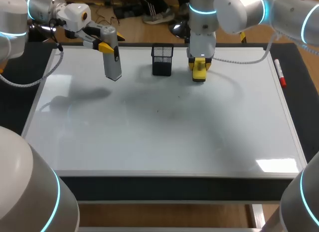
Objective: Pick up the inspection probe, press it on each red-marked spot on the whiteboard one by one, put down the probe, pick up the eraser, and wipe off all the red marks.
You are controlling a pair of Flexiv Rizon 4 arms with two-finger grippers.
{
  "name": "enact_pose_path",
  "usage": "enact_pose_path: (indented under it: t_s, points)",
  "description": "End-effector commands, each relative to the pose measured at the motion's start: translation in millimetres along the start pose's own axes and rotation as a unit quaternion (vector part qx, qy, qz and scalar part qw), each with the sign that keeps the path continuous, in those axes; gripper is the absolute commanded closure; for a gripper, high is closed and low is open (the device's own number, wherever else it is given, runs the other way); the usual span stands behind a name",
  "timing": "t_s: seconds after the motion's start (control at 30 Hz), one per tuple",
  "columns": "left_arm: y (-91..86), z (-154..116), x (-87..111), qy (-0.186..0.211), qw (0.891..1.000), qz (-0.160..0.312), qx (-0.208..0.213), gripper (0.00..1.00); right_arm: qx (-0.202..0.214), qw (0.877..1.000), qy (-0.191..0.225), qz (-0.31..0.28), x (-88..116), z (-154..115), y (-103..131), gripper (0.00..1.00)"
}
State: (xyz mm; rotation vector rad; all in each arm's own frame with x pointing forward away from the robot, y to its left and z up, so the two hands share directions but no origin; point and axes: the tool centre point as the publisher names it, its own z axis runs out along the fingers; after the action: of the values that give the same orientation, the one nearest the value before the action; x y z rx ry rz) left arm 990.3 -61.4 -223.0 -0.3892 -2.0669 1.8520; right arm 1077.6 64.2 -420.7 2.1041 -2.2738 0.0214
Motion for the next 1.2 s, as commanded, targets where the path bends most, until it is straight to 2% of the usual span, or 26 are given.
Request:
enact_pose_path:
  t_s: [0.03, 0.27, 0.33, 0.43, 0.6, 0.7, 0.73, 0.8, 1.0, 1.2]
  points:
    - [-0.8, -0.8, -1.3, 0.002, 1.0, 0.0, 0.0, 1.0, -0.002, 1.0, 0.001, -0.006, -0.6, 4.5, -5.1, 1.0]
    - [-0.8, -0.8, -1.3, 0.002, 1.0, 0.0, 0.0, 1.0, -0.002, 1.0, 0.004, -0.014, 0.2, 7.2, -7.5, 1.0]
    - [-0.8, -0.8, -1.3, 0.002, 1.0, 0.0, 0.0, 1.0, -0.002, 1.0, 0.005, -0.015, 1.1, 8.3, -8.4, 0.74]
    - [-0.8, -0.8, -1.3, 0.002, 1.0, 0.0, 0.0, 1.0, -0.003, 1.0, 0.008, -0.011, 3.4, 10.1, -9.3, 0.72]
    - [-0.8, -0.8, -1.3, 0.002, 1.0, 0.0, 0.0, 1.0, -0.001, 1.0, 0.007, -0.007, 7.6, 8.7, -9.1, 0.56]
    - [-0.8, -0.8, -1.3, 0.002, 1.0, 0.0, 0.0, 1.0, 0.003, 1.0, 0.005, -0.001, 12.9, 5.9, -7.7, 0.53]
    - [-0.8, -0.8, -1.3, 0.002, 1.0, 0.0, 0.0, 1.0, 0.004, 1.0, 0.004, 0.0, 15.1, 5.1, -7.1, 0.33]
    - [-0.8, -0.8, -1.3, 0.002, 1.0, 0.0, 0.0, 1.0, 0.006, 1.0, 0.002, 0.01, 20.5, 3.0, -5.7, 0.0]
    - [-0.8, -0.8, -1.3, 0.002, 1.0, 0.0, 0.0, 1.0, 0.014, 0.999, -0.006, 0.048, 39.1, -8.8, -1.5, 0.0]
    - [-0.8, -0.8, -1.3, 0.002, 1.0, 0.0, 0.0, 1.0, -0.012, 0.989, -0.033, 0.142, 62.7, -22.9, -0.7, 0.0]
